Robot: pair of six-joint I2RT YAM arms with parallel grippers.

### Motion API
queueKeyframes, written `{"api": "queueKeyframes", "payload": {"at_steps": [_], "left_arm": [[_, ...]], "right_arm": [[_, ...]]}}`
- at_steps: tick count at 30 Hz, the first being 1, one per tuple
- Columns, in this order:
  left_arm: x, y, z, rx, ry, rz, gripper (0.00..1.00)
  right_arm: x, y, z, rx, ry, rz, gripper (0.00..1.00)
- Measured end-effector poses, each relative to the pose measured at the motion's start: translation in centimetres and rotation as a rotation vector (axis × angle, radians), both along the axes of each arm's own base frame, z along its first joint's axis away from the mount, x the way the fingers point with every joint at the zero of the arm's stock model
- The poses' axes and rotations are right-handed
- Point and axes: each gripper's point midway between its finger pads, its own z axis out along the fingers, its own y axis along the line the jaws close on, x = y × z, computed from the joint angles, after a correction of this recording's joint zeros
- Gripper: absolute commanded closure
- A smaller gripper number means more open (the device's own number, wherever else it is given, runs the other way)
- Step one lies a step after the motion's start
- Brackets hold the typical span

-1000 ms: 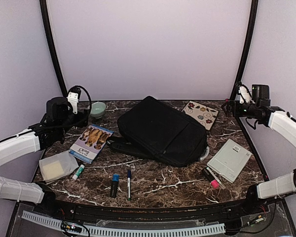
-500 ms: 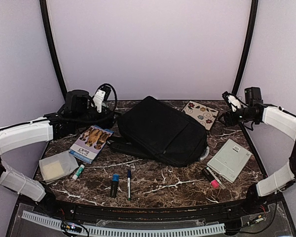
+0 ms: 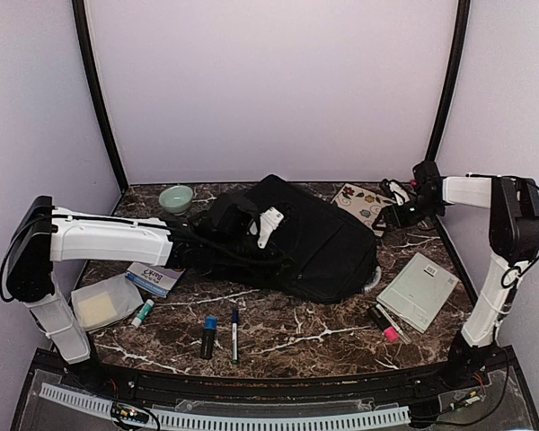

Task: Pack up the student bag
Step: Adjust the student bag at the center of the board.

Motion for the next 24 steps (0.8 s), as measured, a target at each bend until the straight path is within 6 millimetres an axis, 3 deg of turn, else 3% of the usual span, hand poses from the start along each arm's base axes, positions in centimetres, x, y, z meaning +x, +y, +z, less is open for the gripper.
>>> {"api": "queueKeyframes", "payload": {"at_steps": [1, 5, 9, 16, 20, 24], "left_arm": [[-0.7, -0.9, -0.7, 0.015, 0.006, -0.022, 0.32], [-2.9, -3.8, -3.2, 0.078, 0.015, -0.089, 0.31], [-4.5, -5.2, -5.2, 0.133, 0.003, -0.143, 0.31], [-4.9, -5.5, -5.8, 0.175, -0.052, -0.195, 0.31], [-4.6, -5.4, -5.8, 0.193, -0.077, -0.194, 0.31], [-4.3, -5.0, -5.9, 0.215, -0.094, -0.185, 0.29]], "right_arm": [[0.1, 0.4, -1.3, 0.028, 0.053, -0.009, 0.3], [-0.2, 1.2, -3.2, 0.074, 0.147, -0.015, 0.3], [-0.6, 2.8, -4.5, 0.112, 0.222, 0.004, 0.37], [-2.8, 7.0, -4.8, 0.148, 0.297, 0.101, 0.47], [-4.9, 10.4, -4.6, 0.164, 0.332, 0.189, 0.49], [-6.4, 12.5, -4.3, 0.185, 0.36, 0.246, 0.48]]}}
